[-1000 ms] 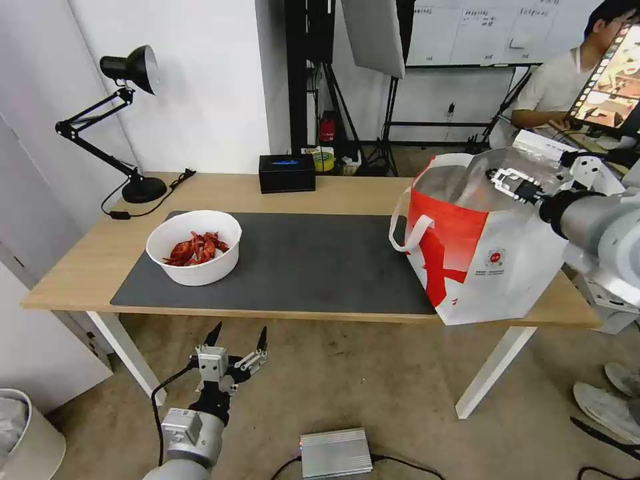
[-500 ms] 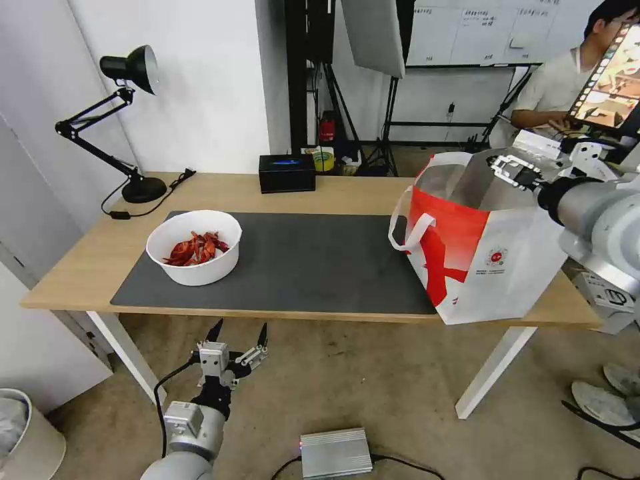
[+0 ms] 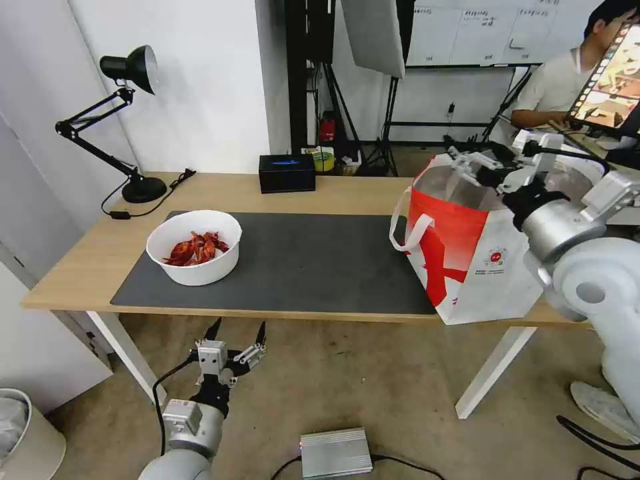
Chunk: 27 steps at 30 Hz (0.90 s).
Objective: Pick up the trash from the table and place it into the takeout bag.
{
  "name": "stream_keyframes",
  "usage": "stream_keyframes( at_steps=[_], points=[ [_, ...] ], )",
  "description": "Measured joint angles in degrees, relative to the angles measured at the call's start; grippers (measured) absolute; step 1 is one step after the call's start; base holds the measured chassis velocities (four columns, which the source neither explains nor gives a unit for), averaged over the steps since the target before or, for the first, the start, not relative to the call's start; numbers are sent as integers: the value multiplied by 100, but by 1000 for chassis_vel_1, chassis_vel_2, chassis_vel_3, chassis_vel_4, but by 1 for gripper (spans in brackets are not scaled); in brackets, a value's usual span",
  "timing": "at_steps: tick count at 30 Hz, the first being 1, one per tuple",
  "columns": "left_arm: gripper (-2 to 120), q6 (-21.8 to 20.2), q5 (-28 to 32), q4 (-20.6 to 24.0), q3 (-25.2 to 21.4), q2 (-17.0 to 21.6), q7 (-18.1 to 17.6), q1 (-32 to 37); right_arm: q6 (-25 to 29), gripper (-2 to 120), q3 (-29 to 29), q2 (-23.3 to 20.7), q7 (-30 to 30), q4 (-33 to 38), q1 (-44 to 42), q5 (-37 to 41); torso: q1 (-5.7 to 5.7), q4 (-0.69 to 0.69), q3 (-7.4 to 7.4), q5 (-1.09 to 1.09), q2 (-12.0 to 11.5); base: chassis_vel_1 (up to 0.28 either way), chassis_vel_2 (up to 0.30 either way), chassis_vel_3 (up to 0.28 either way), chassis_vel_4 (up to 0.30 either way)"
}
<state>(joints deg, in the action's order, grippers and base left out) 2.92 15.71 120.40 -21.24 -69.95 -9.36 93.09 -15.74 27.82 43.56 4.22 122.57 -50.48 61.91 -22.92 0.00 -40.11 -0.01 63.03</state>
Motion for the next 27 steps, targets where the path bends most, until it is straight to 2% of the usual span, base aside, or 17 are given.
stream_keyframes(
  at_steps=[4,7,8,11,15,20,22,24,26,27],
  points=[
    [100,2,13,0,-12,11,-1,0,26,100,49,-5,-309,13,-97,-153,0,0,0,0,0,0,0,0,0],
    [100,5,112,13,-64,60,-1,-3,79,100,179,-5,-1174,80,-440,-378,0,0,0,0,0,0,0,0,0],
    [100,5,112,13,-64,60,-1,-3,79,100,179,-5,-1174,80,-440,-378,0,0,0,0,0,0,0,0,0],
    [100,11,133,33,-91,79,-1,-2,128,100,209,44,-1683,144,-690,-563,0,0,0,0,0,0,0,0,0],
    [100,20,135,58,-113,76,-1,17,171,100,83,156,-1819,215,-931,-942,0,0,0,0,0,0,0,0,0],
    [100,23,138,104,-194,91,1,68,169,100,-144,329,-1474,325,-1228,-1467,0,0,0,0,0,0,0,0,0],
    [100,28,165,119,-275,122,0,101,145,100,-381,551,-862,445,-1616,-1941,0,1,0,0,0,0,0,0,0],
    [100,31,176,122,-296,133,-1,111,142,100,-458,636,-663,495,-1763,-2080,0,0,0,1,0,0,0,0,0],
    [100,48,192,117,-330,147,2,139,207,100,-715,980,-55,606,-2269,-2555,0,0,0,0,0,0,0,0,0],
    [100,48,192,117,-330,147,2,139,207,100,-715,980,-55,606,-2269,-2555,0,0,0,0,0,0,0,0,0]
  ],
)
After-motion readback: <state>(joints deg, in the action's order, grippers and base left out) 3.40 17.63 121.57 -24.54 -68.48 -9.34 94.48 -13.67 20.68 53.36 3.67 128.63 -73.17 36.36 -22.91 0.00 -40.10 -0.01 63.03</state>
